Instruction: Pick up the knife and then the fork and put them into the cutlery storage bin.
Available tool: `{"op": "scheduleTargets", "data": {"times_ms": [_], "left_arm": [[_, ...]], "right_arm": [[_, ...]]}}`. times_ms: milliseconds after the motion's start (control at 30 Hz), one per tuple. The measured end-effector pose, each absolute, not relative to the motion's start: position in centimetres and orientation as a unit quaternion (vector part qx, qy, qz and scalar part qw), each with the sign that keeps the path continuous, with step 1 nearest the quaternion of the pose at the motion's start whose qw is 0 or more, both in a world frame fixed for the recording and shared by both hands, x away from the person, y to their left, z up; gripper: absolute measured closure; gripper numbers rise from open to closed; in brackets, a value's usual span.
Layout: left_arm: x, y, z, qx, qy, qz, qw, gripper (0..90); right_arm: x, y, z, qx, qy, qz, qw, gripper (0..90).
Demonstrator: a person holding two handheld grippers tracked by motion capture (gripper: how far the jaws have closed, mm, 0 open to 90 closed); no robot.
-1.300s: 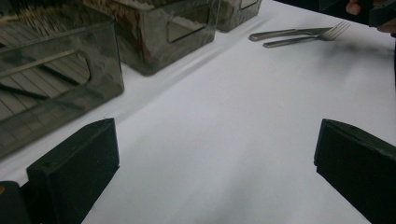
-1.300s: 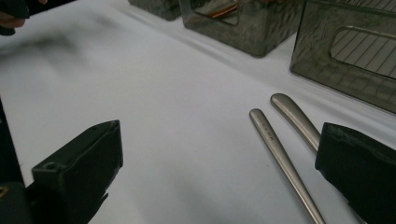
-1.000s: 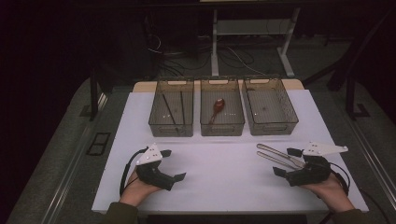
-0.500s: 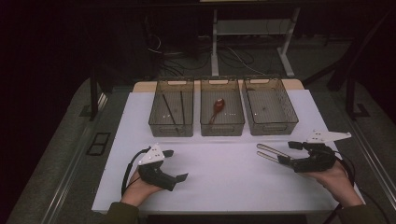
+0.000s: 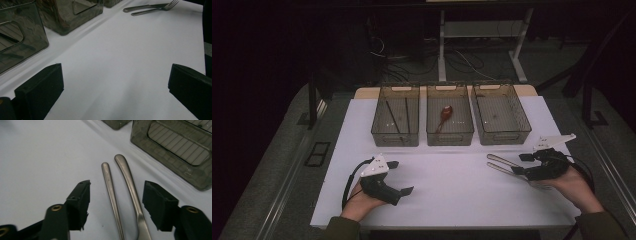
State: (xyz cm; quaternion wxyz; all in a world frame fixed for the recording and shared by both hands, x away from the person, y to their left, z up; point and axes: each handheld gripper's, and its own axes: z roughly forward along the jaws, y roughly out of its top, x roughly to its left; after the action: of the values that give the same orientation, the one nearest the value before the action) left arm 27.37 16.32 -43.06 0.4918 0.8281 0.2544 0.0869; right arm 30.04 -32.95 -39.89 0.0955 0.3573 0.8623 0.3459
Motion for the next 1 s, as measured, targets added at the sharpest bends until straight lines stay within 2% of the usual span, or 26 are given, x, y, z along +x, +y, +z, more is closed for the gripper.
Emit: {"op": "scheduleTargets", "data": {"times_ms": [267, 1000], "left_arm": [[27.4, 16.3, -43.1, 0.831, 0.251, 0.085, 0.489, 0.0], [27.3, 16.0, -43.3, 0.838, 0.245, 0.081, 0.48, 0.0]], "right_arm": [[31.1, -32.7, -39.9, 0.334, 0.893, 0.292, 0.08, 57.5], [31.9, -31.9, -41.6, 0.305, 0.936, 0.171, 0.038, 74.7]]}}
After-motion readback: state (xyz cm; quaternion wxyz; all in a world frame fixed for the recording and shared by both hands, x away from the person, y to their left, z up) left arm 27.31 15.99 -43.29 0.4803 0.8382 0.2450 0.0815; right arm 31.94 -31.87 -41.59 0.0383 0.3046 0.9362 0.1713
